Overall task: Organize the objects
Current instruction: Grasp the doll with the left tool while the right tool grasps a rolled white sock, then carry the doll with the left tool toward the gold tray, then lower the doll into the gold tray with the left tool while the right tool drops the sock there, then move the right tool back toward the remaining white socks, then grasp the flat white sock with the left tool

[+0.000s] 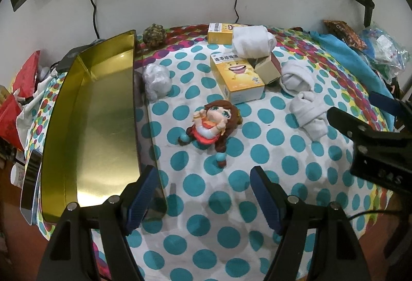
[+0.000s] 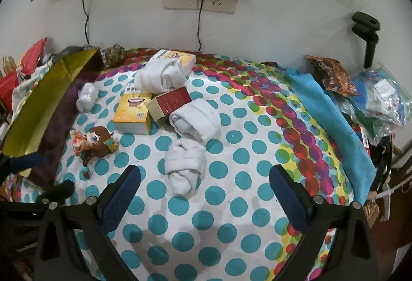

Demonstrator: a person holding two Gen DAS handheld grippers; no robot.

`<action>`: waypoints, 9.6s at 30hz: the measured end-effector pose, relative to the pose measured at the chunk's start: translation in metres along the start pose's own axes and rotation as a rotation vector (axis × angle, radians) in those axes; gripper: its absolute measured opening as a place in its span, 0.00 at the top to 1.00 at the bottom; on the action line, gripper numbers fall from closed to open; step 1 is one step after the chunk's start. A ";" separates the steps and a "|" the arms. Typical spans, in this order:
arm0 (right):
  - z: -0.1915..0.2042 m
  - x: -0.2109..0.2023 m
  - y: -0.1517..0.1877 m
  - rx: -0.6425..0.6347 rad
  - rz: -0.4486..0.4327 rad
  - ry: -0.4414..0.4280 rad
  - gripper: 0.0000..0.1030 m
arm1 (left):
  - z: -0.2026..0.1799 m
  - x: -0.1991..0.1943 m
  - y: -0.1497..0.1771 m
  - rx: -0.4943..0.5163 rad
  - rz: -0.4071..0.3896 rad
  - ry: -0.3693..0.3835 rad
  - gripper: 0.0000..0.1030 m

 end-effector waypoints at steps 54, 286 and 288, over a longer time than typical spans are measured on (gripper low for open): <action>0.002 0.062 -0.004 0.010 0.085 -0.229 0.66 | -0.006 0.050 -0.045 0.132 0.025 -0.001 0.53; -0.002 0.064 -0.058 -0.025 0.019 -0.212 0.11 | -0.048 0.057 -0.190 0.091 -0.049 0.054 0.78; 0.000 0.066 -0.058 -0.024 0.021 -0.220 0.13 | -0.044 0.053 -0.188 0.083 -0.053 0.054 0.78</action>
Point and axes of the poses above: each gripper's, at about its wrist camera, not at the fingertips, and x roughly the way its jaws point, z to its left, y to its underside, the point moved 2 cm from there along x, roughly the way its jaws point, and after that the axes turned 10 degrees about z, right-handed, at the moved point
